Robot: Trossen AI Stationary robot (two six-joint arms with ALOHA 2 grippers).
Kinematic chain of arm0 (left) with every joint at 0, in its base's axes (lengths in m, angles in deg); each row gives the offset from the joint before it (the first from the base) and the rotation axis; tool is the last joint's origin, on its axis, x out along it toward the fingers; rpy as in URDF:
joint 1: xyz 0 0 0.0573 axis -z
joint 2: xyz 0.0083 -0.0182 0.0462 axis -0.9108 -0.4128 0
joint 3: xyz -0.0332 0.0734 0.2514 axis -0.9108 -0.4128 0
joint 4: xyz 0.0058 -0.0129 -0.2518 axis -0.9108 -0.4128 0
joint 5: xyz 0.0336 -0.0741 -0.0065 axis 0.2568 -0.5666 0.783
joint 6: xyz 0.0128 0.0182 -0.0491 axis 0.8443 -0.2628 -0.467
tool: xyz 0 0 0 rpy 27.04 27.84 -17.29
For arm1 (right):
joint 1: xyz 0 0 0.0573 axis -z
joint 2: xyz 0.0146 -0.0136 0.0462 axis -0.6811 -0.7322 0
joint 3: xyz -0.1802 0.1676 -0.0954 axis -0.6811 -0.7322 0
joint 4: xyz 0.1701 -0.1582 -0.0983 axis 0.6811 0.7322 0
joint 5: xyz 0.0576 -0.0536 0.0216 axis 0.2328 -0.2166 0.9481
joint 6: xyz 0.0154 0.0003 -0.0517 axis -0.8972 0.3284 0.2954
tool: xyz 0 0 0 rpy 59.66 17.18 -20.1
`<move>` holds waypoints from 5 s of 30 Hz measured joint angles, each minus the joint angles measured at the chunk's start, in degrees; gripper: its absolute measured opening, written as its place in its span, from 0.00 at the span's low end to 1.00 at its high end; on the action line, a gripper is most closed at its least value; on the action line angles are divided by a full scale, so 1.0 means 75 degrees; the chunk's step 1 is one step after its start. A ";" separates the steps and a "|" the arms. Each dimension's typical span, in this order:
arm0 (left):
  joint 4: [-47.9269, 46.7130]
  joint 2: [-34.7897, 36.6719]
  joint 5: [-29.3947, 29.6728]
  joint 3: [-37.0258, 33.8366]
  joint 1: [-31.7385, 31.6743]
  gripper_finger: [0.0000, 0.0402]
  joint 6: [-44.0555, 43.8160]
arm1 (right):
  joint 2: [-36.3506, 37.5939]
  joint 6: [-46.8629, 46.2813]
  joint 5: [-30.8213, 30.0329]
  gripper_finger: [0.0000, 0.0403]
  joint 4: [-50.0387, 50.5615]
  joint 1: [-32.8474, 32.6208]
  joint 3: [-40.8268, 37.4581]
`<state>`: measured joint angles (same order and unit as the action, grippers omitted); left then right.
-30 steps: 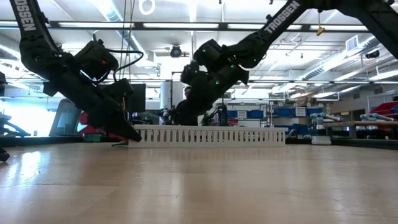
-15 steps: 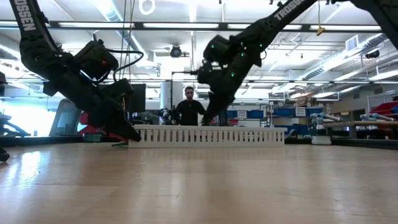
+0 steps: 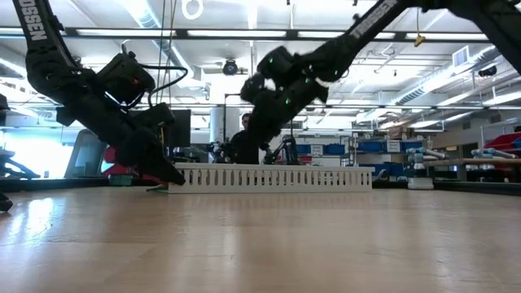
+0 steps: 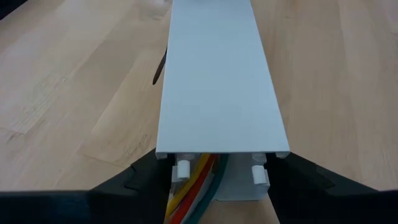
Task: Ziptie cables
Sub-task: Close the white cable duct lid
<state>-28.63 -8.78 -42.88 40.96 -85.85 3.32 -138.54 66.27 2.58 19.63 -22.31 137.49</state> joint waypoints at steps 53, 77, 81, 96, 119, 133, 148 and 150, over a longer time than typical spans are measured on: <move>0.1008 0.0509 -0.0494 0.0000 -0.0003 0.80 -0.1357 | 0.1709 0.0179 -0.0705 0.00 0.1979 0.0379 -0.0198; -0.0844 0.1294 -0.0780 -0.0003 0.0000 0.78 -0.1625 | 0.2419 -0.0938 -0.1025 0.00 -0.0336 0.0562 -0.2326; -0.1128 0.1294 -0.1114 0.0000 0.0084 0.78 -0.1843 | 0.2419 -0.1014 -0.1022 0.00 -0.0306 0.0550 -0.2326; -0.1548 0.0937 0.0099 0.0003 0.1316 0.78 -0.2913 | 0.2417 -0.1022 -0.1237 0.00 -0.0291 0.0303 -0.2326; -0.0119 -0.0871 0.1763 0.0583 0.1959 0.64 -0.2715 | 0.2408 -0.0953 -0.1500 0.00 -0.0519 0.0149 -0.2798; -0.0060 -0.0870 0.1859 0.0583 0.1483 0.57 -0.2180 | 0.1118 -0.0982 -0.1407 0.00 -0.1421 0.0065 -0.2526; -0.0159 -0.0868 0.1683 0.0606 0.1445 0.59 -0.1969 | 0.0770 -0.0495 -0.0019 0.00 -0.1215 -0.0210 -0.1123; -0.0168 -0.0868 0.1684 0.0606 0.1445 0.61 -0.1972 | 0.1097 -0.0438 -0.0058 0.00 -0.1073 -0.0129 -0.1177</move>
<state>-29.89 -15.29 -30.25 45.50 -75.01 -11.47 -130.31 62.98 2.15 11.59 -23.27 128.66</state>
